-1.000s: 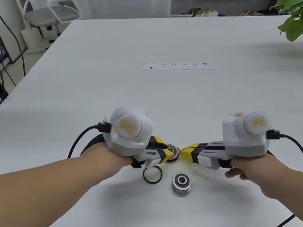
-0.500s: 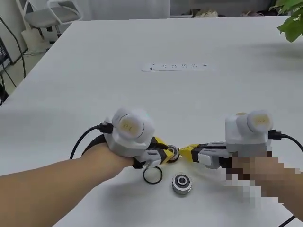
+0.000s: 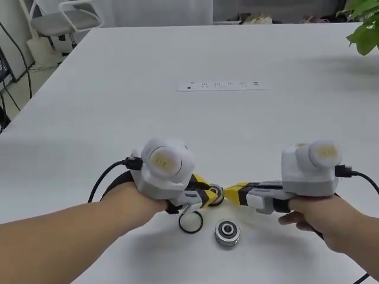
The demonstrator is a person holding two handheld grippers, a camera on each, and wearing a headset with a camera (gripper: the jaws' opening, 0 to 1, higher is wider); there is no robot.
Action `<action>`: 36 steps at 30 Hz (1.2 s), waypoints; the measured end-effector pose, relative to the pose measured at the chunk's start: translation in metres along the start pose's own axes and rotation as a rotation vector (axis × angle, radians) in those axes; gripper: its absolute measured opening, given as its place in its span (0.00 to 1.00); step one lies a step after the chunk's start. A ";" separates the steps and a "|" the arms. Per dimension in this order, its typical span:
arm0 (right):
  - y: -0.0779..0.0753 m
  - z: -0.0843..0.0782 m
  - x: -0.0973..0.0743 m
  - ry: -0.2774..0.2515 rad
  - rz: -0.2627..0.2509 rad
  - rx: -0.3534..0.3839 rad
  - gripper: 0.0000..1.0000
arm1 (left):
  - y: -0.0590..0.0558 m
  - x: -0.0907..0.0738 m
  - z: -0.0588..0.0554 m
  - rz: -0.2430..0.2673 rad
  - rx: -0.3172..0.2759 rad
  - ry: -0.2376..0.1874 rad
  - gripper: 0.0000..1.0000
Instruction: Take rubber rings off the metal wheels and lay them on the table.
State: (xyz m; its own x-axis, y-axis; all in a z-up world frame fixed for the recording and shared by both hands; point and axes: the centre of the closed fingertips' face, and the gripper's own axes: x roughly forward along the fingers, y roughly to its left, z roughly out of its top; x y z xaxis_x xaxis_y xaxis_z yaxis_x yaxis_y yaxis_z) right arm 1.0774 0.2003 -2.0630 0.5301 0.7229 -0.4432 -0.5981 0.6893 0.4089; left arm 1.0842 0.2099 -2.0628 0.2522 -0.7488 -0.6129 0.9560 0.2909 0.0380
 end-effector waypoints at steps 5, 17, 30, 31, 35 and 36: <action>0.004 0.001 0.001 -0.002 0.007 0.000 0.00 | 0.000 0.000 0.000 0.004 0.008 0.002 0.07; 0.010 0.002 0.005 -0.008 0.031 -0.019 0.00 | -0.001 0.000 0.000 0.001 0.010 0.000 0.07; 0.015 0.007 0.005 -0.035 0.059 -0.006 0.00 | -0.001 0.000 0.000 0.002 0.012 -0.003 0.07; 0.015 0.007 0.005 -0.036 0.061 -0.003 0.00 | -0.001 0.000 0.000 0.002 0.012 -0.003 0.07; 0.017 0.007 0.005 -0.039 0.066 -0.002 0.00 | -0.001 0.000 0.000 0.003 0.011 -0.002 0.07; 0.017 0.007 0.004 -0.039 0.068 -0.001 0.00 | -0.001 0.000 0.000 0.004 0.011 -0.003 0.07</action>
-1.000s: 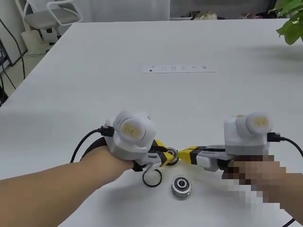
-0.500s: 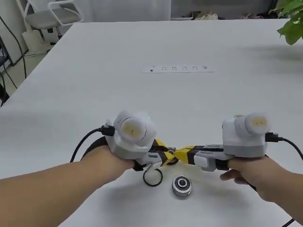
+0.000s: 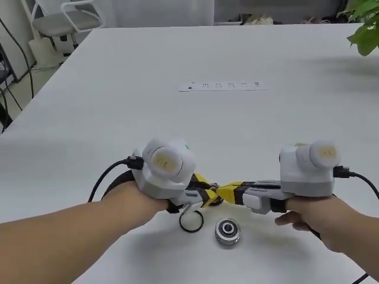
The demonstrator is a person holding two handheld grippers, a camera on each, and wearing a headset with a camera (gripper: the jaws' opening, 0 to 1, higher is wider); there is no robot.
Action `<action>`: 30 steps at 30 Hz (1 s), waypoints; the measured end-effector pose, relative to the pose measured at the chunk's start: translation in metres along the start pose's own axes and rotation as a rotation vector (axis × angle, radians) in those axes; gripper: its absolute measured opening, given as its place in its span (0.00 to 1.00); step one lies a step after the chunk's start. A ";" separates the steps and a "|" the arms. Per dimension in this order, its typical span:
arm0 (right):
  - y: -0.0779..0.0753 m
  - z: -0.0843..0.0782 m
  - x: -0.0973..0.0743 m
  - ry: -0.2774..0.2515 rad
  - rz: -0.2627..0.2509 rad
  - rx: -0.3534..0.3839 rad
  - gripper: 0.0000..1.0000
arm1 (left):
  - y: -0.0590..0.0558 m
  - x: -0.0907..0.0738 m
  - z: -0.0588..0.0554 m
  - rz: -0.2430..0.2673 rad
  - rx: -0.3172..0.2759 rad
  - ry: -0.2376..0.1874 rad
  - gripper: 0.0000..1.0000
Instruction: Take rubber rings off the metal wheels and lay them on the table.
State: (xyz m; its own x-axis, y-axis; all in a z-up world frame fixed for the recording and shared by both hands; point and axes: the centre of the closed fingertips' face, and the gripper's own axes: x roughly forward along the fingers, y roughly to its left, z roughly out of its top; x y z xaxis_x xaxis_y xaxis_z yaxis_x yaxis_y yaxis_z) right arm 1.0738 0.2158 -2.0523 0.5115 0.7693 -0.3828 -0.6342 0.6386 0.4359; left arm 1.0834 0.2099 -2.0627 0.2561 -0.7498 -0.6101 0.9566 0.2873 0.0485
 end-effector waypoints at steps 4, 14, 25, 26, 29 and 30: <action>0.003 0.001 0.000 -0.003 0.013 -0.005 0.00 | 0.000 0.000 0.000 0.000 -0.001 -0.002 0.07; 0.008 0.002 -0.003 -0.010 0.045 0.015 0.00 | 0.000 0.000 0.000 -0.001 0.001 -0.001 0.07; 0.009 0.002 -0.007 -0.020 0.061 0.048 0.00 | 0.000 0.000 0.000 0.001 -0.002 0.002 0.07; 0.008 0.002 -0.007 -0.020 0.056 0.042 0.00 | 0.000 0.000 0.000 0.003 -0.002 0.002 0.07; 0.003 0.001 -0.006 -0.012 0.018 0.034 0.00 | 0.000 0.000 0.000 0.005 -0.004 0.002 0.07; 0.002 0.000 -0.005 -0.007 0.012 0.039 0.00 | 0.000 0.000 0.000 0.006 -0.008 0.003 0.07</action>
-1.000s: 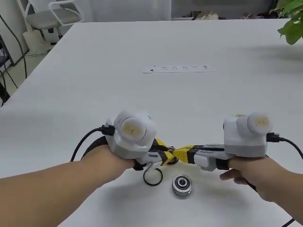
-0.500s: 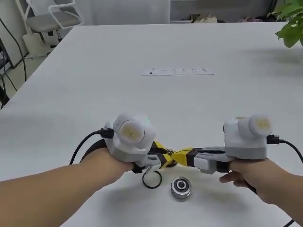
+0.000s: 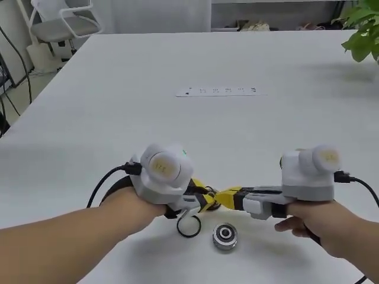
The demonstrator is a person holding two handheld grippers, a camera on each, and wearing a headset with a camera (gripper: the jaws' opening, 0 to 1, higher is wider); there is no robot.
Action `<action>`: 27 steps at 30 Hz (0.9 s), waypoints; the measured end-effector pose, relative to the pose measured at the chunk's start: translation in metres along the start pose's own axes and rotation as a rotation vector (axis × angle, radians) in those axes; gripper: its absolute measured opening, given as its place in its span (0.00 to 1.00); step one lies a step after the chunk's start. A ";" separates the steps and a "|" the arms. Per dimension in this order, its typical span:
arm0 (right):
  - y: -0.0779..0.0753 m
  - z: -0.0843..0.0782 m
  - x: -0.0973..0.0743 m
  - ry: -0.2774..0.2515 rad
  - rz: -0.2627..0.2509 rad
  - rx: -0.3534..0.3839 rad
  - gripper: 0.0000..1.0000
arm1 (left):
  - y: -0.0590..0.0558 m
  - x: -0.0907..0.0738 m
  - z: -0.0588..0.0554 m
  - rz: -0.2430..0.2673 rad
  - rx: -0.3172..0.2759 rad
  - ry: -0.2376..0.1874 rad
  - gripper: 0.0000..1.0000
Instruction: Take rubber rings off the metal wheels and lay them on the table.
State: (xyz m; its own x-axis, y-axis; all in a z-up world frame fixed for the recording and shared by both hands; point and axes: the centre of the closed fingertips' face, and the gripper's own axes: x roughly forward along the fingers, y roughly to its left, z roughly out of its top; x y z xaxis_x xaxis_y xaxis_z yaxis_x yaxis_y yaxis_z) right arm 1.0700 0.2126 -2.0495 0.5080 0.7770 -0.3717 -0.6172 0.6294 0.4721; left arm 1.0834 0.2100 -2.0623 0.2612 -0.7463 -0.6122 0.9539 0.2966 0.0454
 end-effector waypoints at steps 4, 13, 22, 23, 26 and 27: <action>-0.006 -0.001 -0.001 0.002 -0.025 0.002 0.00 | 0.000 0.000 0.000 0.007 0.001 0.001 0.07; -0.007 0.001 -0.001 -0.008 -0.028 0.001 0.00 | 0.000 -0.001 0.000 0.005 0.007 0.021 0.08; -0.004 0.002 -0.001 -0.012 -0.024 0.000 0.00 | -0.005 -0.009 0.001 -0.015 0.006 0.020 0.14; -0.004 0.002 -0.001 -0.013 -0.024 0.000 0.00 | -0.006 -0.011 0.002 -0.019 0.007 0.017 0.15; -0.002 0.003 -0.001 -0.015 -0.023 -0.002 0.00 | -0.008 -0.015 0.007 -0.026 0.001 -0.002 0.16; -0.001 0.004 -0.002 -0.016 -0.021 -0.003 0.00 | -0.008 -0.017 0.008 -0.027 -0.002 -0.009 0.17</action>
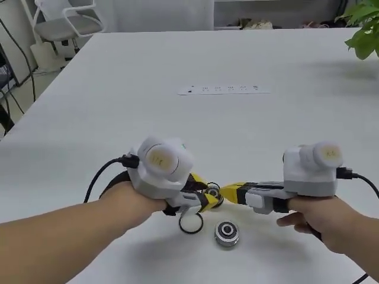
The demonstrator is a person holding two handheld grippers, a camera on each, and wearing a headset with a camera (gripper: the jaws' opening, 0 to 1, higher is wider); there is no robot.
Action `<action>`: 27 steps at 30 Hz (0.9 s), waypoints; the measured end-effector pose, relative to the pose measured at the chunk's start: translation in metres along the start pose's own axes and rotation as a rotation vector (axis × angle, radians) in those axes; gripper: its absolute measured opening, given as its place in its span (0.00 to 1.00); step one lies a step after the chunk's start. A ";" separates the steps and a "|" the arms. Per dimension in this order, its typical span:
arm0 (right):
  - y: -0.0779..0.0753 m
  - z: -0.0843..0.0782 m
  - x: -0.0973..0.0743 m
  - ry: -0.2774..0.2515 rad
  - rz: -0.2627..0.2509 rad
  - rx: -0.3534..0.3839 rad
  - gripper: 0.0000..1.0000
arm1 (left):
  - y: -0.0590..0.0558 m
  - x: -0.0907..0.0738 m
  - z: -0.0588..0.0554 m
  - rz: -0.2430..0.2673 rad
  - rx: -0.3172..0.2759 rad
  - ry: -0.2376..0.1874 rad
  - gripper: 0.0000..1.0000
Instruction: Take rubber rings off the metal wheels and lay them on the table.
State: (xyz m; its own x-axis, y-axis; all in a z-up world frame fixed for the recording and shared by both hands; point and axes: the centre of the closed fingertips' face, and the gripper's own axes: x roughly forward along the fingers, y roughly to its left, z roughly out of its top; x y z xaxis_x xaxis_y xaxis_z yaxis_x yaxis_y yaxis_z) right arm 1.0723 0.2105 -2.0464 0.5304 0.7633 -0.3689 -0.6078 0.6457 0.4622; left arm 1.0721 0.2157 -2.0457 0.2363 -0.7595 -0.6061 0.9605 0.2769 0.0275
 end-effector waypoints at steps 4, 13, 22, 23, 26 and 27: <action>-0.001 0.002 -0.001 -0.003 0.004 -0.003 0.00 | -0.004 -0.009 0.002 -0.007 0.006 -0.010 0.20; 0.000 0.008 -0.003 -0.018 0.011 -0.003 0.00 | -0.006 -0.032 0.003 -0.007 0.000 -0.035 0.28; 0.002 0.017 -0.007 -0.054 0.017 0.018 0.00 | -0.002 -0.060 0.006 0.012 -0.026 -0.076 0.33; 0.003 0.017 -0.007 -0.053 0.019 0.019 0.00 | -0.001 -0.062 0.006 0.016 -0.028 -0.080 0.33; 0.007 0.018 -0.007 -0.054 0.027 0.020 0.00 | -0.002 -0.071 0.007 0.021 -0.034 -0.093 0.35; 0.008 0.018 -0.007 -0.055 0.031 0.020 0.00 | -0.002 -0.073 0.007 0.022 -0.035 -0.096 0.36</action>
State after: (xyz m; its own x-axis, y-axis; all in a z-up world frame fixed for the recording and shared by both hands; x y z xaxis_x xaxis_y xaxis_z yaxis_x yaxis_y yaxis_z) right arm 1.0746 0.2100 -2.0255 0.5433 0.7803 -0.3098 -0.6130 0.6209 0.4886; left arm 1.0541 0.2661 -1.9958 0.2719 -0.8053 -0.5268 0.9496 0.3133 0.0113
